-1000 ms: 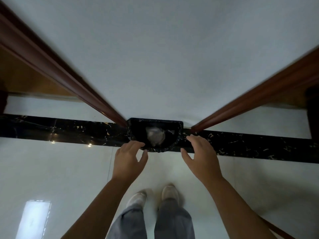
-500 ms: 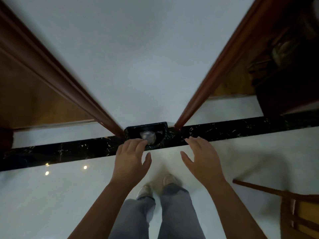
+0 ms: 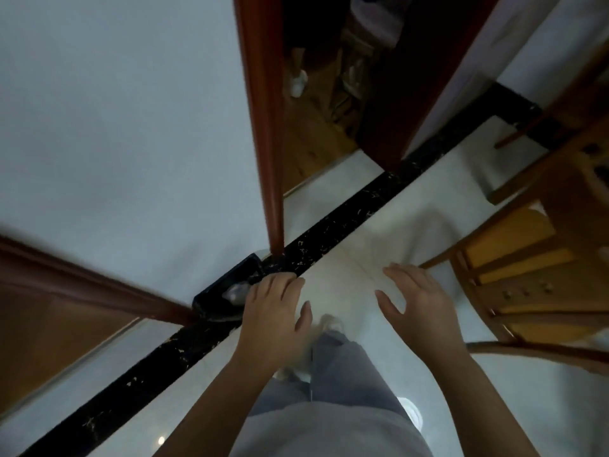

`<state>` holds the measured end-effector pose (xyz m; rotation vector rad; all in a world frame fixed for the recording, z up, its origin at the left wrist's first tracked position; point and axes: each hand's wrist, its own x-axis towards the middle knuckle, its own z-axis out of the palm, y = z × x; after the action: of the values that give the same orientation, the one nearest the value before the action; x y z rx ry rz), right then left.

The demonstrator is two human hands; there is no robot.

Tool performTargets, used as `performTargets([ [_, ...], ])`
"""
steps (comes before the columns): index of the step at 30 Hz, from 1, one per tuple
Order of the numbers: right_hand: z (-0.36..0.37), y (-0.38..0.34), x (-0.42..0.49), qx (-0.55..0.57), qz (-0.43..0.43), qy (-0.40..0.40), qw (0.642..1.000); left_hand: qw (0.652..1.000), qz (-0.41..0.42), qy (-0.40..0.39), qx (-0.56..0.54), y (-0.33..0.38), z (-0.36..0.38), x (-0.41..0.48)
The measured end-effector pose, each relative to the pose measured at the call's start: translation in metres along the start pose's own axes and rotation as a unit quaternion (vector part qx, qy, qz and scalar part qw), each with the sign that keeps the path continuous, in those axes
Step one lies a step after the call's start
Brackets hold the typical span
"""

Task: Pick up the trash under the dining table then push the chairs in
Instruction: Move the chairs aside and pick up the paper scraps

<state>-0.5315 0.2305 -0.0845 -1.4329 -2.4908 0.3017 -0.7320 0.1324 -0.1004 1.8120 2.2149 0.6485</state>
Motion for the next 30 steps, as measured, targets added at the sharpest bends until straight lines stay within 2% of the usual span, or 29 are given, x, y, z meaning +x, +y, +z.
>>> performTargets([
  [6, -0.036, 0.030, -0.066, -0.020, 0.133, 0.036, 0.990, 0.991, 0.112, -0.064, -0.025, 0.046, 0.010, 0.011],
  [9, -0.052, 0.046, -0.101, -0.029, 0.210, 0.053, 0.976, 0.976, 0.181, -0.115, -0.019, 0.074, 0.016, 0.019],
  [13, -0.073, 0.067, -0.146, -0.038, 0.292, 0.091, 0.951, 0.956, 0.255, -0.145, -0.015, 0.123, 0.026, 0.029],
  [21, -0.127, 0.121, -0.247, -0.066, 0.402, 0.191, 0.893, 0.910, 0.381, -0.161, -0.030, 0.268, 0.058, 0.000],
  [25, -0.158, 0.165, -0.322, -0.080, 0.438, 0.219, 0.868, 0.899, 0.404, -0.158, -0.057, 0.352, 0.081, -0.036],
  [30, -0.188, 0.214, -0.428, -0.104, 0.497, 0.255, 0.823, 0.861, 0.470, -0.181, -0.069, 0.451, 0.126, -0.091],
])
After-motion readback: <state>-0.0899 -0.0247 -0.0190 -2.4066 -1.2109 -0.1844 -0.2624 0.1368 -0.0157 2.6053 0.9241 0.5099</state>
